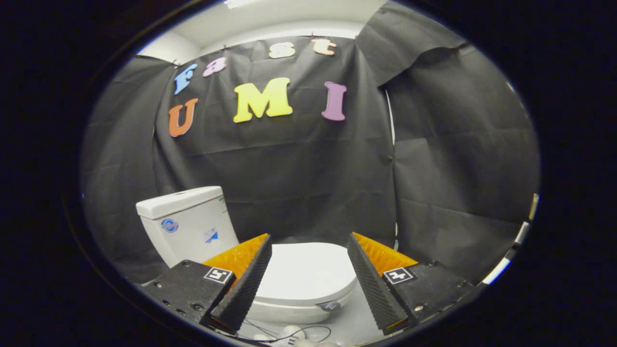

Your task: Open the toilet lid.

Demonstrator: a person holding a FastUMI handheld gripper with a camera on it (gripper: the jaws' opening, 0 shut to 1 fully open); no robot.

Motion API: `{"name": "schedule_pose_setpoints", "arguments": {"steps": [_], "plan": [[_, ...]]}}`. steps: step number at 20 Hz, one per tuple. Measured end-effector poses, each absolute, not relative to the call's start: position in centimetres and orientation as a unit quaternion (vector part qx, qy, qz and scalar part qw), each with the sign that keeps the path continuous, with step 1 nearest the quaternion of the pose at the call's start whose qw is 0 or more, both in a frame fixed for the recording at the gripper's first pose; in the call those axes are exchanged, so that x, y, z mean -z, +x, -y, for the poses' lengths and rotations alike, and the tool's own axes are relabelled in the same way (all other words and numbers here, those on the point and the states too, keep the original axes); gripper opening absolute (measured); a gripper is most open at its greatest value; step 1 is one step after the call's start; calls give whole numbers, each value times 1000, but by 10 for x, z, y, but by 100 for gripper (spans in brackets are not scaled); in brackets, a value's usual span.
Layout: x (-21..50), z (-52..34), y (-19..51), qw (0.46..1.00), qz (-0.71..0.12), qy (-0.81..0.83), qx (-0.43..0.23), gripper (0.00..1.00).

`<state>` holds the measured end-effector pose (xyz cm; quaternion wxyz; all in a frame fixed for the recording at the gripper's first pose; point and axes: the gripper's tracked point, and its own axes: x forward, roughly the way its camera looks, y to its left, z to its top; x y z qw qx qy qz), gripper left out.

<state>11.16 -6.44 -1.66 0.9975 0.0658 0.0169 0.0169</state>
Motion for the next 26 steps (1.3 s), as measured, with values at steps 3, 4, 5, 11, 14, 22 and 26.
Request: {"name": "schedule_pose_setpoints", "arguments": {"steps": [3, 4, 5, 11, 14, 22, 26], "plan": [[37, 89, 126, 995, -35, 90, -13, 99], [44, 97, 129, 994, -40, 102, -14, 99], [50, 103, 132, 992, -46, 113, -16, 99], [102, 125, 147, 979, -92, 179, -18, 99], [123, 130, 150, 973, -111, 202, -21, 99], [193, 131, 155, 942, -183, 278, -37, 99], [213, 138, 152, 942, -204, 265, -28, 100]]}}
